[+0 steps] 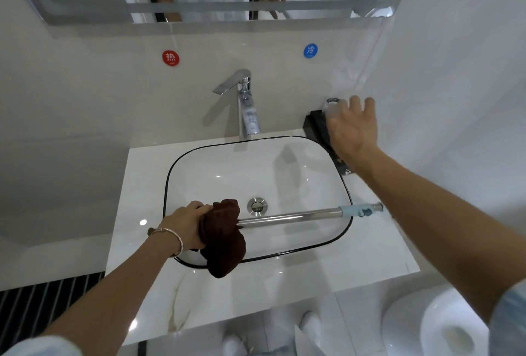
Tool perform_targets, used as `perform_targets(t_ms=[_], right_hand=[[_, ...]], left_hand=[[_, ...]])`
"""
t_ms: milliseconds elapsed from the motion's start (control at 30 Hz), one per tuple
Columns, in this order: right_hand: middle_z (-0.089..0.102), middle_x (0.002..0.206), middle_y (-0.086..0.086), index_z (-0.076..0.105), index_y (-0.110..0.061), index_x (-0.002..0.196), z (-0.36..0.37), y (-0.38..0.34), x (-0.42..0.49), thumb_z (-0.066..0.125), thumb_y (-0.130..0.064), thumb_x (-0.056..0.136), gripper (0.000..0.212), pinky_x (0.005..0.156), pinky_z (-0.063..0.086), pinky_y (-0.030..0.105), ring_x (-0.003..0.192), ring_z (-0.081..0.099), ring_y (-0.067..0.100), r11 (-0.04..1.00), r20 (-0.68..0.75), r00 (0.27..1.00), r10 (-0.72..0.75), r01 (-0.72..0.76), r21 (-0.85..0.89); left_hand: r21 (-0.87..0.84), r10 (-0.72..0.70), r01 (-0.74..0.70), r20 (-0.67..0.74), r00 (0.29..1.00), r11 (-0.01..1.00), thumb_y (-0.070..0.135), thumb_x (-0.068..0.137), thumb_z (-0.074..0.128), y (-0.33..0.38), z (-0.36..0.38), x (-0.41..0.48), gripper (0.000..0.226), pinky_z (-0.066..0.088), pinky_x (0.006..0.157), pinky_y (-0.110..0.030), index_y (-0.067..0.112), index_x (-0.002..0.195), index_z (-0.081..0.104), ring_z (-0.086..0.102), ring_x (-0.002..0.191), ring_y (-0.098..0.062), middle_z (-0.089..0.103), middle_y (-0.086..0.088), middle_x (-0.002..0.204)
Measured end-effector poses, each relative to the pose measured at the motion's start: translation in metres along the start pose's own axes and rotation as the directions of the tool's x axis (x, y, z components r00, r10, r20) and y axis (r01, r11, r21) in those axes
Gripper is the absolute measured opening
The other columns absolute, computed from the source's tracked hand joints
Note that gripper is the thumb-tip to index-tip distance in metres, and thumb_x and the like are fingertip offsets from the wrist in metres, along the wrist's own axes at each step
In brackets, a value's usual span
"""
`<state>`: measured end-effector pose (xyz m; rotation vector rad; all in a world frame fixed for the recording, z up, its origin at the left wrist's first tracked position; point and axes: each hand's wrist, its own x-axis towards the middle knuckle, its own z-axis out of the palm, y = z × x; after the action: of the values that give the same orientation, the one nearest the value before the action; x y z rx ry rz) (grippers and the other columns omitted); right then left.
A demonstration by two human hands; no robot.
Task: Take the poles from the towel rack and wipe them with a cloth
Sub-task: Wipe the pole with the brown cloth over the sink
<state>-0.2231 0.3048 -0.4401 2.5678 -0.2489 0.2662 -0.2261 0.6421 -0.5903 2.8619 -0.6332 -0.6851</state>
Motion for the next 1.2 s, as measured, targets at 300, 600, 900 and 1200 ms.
perform_targets(t_ms=[300, 600, 900, 1200], right_hand=[[0.053, 0.117, 0.005, 0.061, -0.019, 0.116, 0.0, 0.044, 0.012, 0.048, -0.013, 0.09, 0.03, 0.103, 0.029, 0.04, 0.115, 0.044, 0.028, 0.995, 0.176, 0.981, 0.083, -0.072, -0.066], [0.052, 0.128, 0.013, 0.055, -0.015, 0.128, -0.022, -0.066, -0.014, 0.048, -0.03, 0.094, 0.038, 0.107, 0.03, 0.044, 0.12, 0.044, 0.033, 0.852, 0.073, 0.935, -0.346, 0.281, 0.441], [0.026, 0.148, 0.009, 0.004, -0.028, 0.152, -0.005, -0.215, -0.115, 0.081, -0.045, 0.066, 0.117, 0.109, 0.032, 0.048, 0.137, 0.023, 0.031, 0.488, 0.231, 0.729, -0.644, 0.16, 0.858], [0.043, 0.129, 0.009, 0.027, -0.035, 0.146, 0.0, -0.22, -0.121, 0.065, -0.04, 0.077, 0.079, 0.095, 0.038, 0.04, 0.111, 0.047, 0.033, 0.584, 0.155, 0.796, -0.585, 0.281, 0.761]], left_hand=[[0.007, -0.009, 0.009, -0.05, 0.999, 1.0, 0.044, 0.07, 0.065, -0.007, 0.0, -0.009, 0.07, 0.052, 0.08, -0.035, 0.036, 0.134, 0.038, 0.061, 0.1, -0.018, 0.04, 0.013, 0.134], [-0.036, -0.018, 0.016, -0.051, 0.999, 0.999, 0.042, 0.069, 0.066, -0.008, 0.002, -0.016, 0.073, 0.051, 0.085, -0.035, 0.037, 0.135, 0.035, 0.059, 0.105, -0.016, 0.039, 0.014, 0.135], [-0.17, 0.013, -0.026, -0.076, 0.997, 0.985, 0.044, 0.061, 0.072, -0.026, 0.021, -0.019, 0.096, 0.044, 0.101, -0.031, 0.036, 0.14, 0.018, 0.046, 0.123, -0.013, 0.03, 0.013, 0.139], [-0.259, -0.086, 0.084, 0.004, 0.996, 0.962, 0.052, 0.062, 0.079, -0.043, 0.022, -0.032, 0.12, 0.033, 0.108, -0.037, 0.033, 0.149, -0.003, 0.038, 0.126, -0.018, 0.04, 0.002, 0.137]])
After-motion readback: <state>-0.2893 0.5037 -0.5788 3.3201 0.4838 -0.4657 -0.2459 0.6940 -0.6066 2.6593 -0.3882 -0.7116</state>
